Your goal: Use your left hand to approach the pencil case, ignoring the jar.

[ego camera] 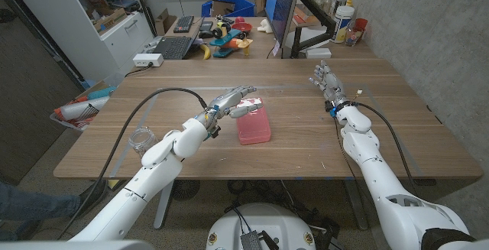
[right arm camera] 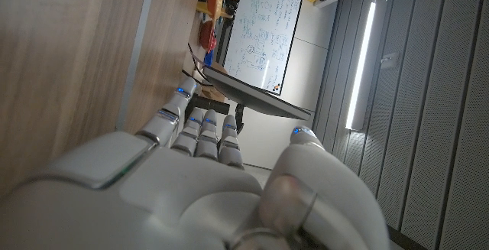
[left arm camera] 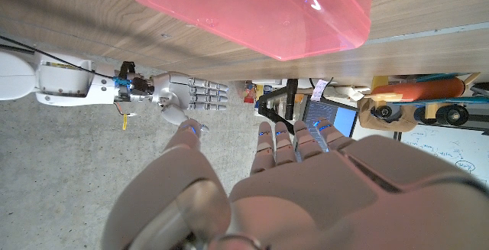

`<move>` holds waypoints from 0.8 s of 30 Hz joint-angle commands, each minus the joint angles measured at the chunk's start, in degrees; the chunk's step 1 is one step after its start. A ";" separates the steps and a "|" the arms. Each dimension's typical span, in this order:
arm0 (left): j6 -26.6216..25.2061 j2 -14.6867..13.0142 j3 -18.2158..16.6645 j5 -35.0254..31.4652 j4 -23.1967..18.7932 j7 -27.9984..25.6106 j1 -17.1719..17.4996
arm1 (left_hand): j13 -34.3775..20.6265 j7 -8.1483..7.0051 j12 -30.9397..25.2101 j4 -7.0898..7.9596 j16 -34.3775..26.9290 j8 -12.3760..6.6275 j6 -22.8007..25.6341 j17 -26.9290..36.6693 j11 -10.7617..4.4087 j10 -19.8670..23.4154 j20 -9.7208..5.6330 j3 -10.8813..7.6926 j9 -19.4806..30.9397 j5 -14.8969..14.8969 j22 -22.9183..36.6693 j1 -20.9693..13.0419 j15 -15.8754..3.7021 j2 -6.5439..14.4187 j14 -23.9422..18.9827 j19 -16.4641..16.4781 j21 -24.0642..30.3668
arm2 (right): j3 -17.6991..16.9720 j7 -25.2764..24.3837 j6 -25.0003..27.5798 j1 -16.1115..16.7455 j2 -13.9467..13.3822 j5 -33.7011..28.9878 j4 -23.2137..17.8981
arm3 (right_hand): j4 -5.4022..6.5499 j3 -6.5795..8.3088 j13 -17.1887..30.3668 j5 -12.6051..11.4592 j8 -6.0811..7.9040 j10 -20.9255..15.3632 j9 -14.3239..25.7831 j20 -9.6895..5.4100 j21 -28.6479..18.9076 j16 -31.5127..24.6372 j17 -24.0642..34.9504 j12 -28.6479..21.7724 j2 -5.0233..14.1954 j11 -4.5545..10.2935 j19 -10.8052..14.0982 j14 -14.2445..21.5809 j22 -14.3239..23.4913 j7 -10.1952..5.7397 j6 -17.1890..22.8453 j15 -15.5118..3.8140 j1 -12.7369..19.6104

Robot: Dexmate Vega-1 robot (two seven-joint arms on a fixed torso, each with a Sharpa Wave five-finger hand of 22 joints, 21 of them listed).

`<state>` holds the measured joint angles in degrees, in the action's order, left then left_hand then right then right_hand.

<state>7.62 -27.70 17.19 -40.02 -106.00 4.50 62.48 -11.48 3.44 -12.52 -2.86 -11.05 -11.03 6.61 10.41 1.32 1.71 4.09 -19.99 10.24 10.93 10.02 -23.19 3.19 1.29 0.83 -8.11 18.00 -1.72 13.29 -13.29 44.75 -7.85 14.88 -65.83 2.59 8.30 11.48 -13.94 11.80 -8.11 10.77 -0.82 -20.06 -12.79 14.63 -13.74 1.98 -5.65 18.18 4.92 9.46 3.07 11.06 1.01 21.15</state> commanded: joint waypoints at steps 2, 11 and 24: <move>-0.35 -0.37 0.68 -1.40 0.48 -1.09 -0.15 | 0.00 -0.13 -0.34 -0.42 -0.11 -0.26 0.48 -0.05 0.00 0.73 0.04 -0.16 0.26 0.14 0.07 -0.56 0.18 0.51 -0.41 0.12 -0.25 | -0.13 0.08 -0.83 -0.64 0.04 -0.20 1.54 | -0.31 0.04 0.13 0.31 -0.30 -0.41 0.19 -0.04 0.21 -0.07 0.19 0.31 0.44 -0.04 0.52 0.64 0.19 0.04 0.53 0.07 0.15; -0.21 -0.50 0.82 -1.16 0.90 -1.08 -0.46 | -0.01 -0.16 -0.43 -0.56 -0.12 -0.32 0.80 -0.05 -0.03 1.05 0.11 -0.16 0.26 0.14 0.07 -0.61 0.24 0.57 -0.57 0.26 -0.46 | 0.01 0.14 -1.39 -1.48 0.36 -0.61 3.16 | -0.35 0.01 0.14 0.32 -0.31 -0.50 0.19 0.00 0.44 -0.09 0.14 0.39 0.47 -0.07 0.63 0.77 0.20 0.04 0.55 -0.01 0.12; 0.67 -0.51 1.00 -1.03 1.28 -1.76 -0.77 | -0.03 -0.12 -0.43 -0.74 -0.07 -0.24 0.84 -0.05 0.11 1.18 0.15 -0.16 0.27 0.15 0.08 -0.66 0.24 0.65 -0.59 0.38 -0.75 | 0.15 0.28 -2.20 -1.83 0.46 -1.09 3.64 | -0.39 -0.05 0.15 0.33 -0.32 -0.68 0.19 0.02 0.71 -0.07 0.09 0.45 0.47 -0.03 0.78 0.78 0.20 0.00 0.57 0.06 0.06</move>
<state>7.51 -28.15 18.00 -41.13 -105.14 3.30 61.97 -11.48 3.07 -12.76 -3.26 -11.05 -11.03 6.98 10.41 1.33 2.33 4.33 -20.04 10.24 10.93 10.01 -23.49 3.19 1.59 0.84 -7.87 17.35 -1.69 13.37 -14.72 43.41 -7.53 14.18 -63.02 2.45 8.16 11.48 -13.94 11.80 -8.30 10.77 -1.03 -19.49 -12.79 14.63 -13.30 1.98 -5.83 18.38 4.92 9.46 3.07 11.06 1.01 21.15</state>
